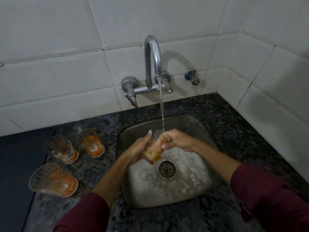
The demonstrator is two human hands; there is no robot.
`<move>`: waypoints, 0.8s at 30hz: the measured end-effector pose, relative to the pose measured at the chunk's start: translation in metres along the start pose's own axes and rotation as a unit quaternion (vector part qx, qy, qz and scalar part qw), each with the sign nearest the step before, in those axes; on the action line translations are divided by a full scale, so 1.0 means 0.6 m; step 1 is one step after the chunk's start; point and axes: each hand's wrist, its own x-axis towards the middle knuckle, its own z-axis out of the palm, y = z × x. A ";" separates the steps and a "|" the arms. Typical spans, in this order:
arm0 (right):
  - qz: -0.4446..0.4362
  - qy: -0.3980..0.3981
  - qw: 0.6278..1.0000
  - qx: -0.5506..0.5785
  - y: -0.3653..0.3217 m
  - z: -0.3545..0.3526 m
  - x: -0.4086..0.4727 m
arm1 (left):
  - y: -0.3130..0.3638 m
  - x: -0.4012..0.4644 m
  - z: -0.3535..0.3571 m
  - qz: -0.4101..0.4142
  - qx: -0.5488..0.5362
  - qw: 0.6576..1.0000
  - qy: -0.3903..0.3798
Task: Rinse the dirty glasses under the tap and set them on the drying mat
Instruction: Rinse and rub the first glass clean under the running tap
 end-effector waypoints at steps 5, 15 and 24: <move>0.036 0.056 0.986 0.154 0.034 0.030 -0.005 | -0.011 -0.020 0.004 -0.084 -0.034 0.991 -0.103; 0.080 0.129 0.965 0.215 0.065 0.063 -0.006 | -0.035 -0.016 -0.002 -0.151 -0.075 0.982 -0.086; -0.022 0.171 0.985 0.024 0.022 0.049 -0.016 | -0.021 -0.028 0.017 0.018 0.003 0.998 -0.068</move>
